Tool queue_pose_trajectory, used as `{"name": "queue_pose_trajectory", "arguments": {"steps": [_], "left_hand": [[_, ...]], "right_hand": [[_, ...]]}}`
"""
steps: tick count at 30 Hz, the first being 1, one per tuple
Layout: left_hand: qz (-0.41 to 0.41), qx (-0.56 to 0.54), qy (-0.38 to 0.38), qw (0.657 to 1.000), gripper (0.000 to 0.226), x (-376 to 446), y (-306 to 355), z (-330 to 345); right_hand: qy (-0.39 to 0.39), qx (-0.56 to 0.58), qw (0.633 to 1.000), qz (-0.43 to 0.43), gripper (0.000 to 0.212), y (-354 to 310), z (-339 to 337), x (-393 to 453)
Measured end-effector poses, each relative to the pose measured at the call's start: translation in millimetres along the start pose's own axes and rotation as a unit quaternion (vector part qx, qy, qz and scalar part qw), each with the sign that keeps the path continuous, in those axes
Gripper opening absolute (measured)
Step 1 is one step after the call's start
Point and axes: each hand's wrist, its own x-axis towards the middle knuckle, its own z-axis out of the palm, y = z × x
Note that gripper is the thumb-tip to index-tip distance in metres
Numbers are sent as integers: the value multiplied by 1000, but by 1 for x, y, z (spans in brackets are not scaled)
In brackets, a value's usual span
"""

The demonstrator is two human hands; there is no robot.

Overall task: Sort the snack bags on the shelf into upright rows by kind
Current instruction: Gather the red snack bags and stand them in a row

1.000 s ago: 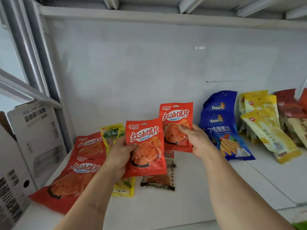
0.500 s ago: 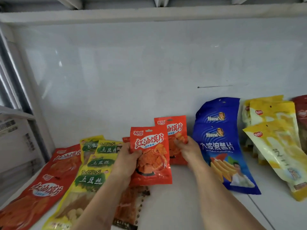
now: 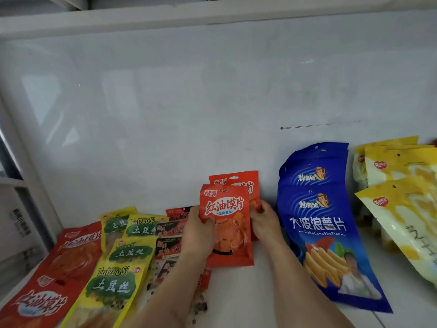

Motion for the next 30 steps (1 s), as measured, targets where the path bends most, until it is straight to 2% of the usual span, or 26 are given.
{"name": "queue_pose_trajectory", "arguments": {"steps": [3, 6, 10, 19, 27, 30], "left_hand": [[-12, -11, 17, 1000, 15, 5, -3, 18], [-31, -32, 34, 998, 13, 9, -9, 30], [-22, -22, 28, 999, 21, 11, -15, 37], [-30, -11, -40, 999, 38, 21, -23, 36], [-40, -4, -27, 999, 39, 28, -27, 43], [-41, -4, -22, 999, 39, 27, -25, 44]], "right_hand": [[31, 39, 998, 42, 39, 1, 3, 1], [33, 89, 994, 57, 49, 1, 5, -1], [32, 100, 994, 6, 35, 7, 7, -3], [68, 118, 991, -5, 26, 16, 10, 8], [93, 84, 992, -12, 27, 21, 15, 14], [111, 34, 993, -25, 24, 19, 16, 12]]}}
